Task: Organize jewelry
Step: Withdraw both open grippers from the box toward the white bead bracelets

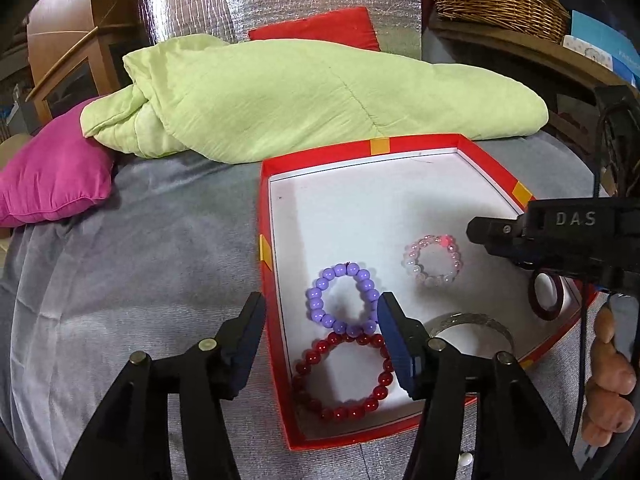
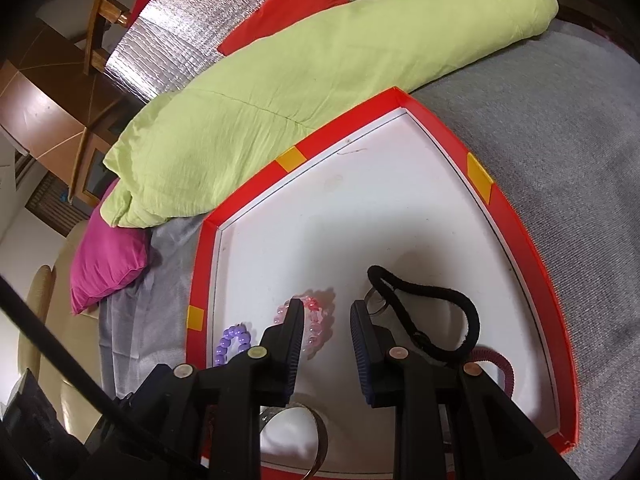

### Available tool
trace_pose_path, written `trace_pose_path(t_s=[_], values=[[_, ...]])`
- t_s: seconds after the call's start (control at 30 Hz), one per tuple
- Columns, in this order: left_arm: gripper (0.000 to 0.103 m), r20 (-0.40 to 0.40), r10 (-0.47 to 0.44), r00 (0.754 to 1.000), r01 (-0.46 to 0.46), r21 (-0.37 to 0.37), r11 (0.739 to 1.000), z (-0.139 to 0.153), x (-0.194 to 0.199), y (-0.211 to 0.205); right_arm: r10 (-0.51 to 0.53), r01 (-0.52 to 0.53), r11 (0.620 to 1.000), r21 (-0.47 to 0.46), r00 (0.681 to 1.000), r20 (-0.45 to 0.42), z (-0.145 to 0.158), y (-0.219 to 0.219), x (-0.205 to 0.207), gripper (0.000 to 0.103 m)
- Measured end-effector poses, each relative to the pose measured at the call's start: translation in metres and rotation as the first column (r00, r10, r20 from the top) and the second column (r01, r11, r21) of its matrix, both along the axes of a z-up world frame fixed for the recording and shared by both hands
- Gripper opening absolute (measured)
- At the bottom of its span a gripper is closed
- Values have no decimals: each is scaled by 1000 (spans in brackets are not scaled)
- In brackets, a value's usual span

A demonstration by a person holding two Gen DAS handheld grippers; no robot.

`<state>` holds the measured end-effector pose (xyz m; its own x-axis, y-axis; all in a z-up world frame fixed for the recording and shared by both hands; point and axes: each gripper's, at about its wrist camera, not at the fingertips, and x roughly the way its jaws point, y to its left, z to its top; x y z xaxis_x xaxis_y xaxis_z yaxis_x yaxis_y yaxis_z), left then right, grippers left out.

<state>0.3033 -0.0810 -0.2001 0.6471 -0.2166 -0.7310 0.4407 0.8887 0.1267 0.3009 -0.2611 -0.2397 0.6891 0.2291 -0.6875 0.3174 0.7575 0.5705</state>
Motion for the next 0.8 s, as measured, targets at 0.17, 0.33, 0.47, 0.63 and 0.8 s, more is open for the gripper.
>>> trace_pose_path(t_s=[0.17, 0.33, 0.47, 0.63, 0.8], values=[[62, 6, 10, 1000, -10, 5, 1000, 3, -1, 3, 12, -12, 1000, 3, 1000, 6, 6, 0, -5, 26], [62, 22, 19, 1000, -19, 27, 999, 6, -7, 8, 30, -30, 999, -11, 1000, 4, 10, 1, -11, 30], [62, 35, 26, 999, -28, 45, 999, 8, -13, 14, 48, -48, 998, -31, 999, -14, 12, 2, -18, 33], [62, 31, 42, 999, -44, 53, 998, 8, -21, 23, 63, -64, 997, -47, 998, -31, 13, 0, -29, 33], [62, 24, 38, 999, -39, 77, 996, 6, -28, 26, 86, -89, 995, -53, 994, -69, 11, 0, -38, 33]])
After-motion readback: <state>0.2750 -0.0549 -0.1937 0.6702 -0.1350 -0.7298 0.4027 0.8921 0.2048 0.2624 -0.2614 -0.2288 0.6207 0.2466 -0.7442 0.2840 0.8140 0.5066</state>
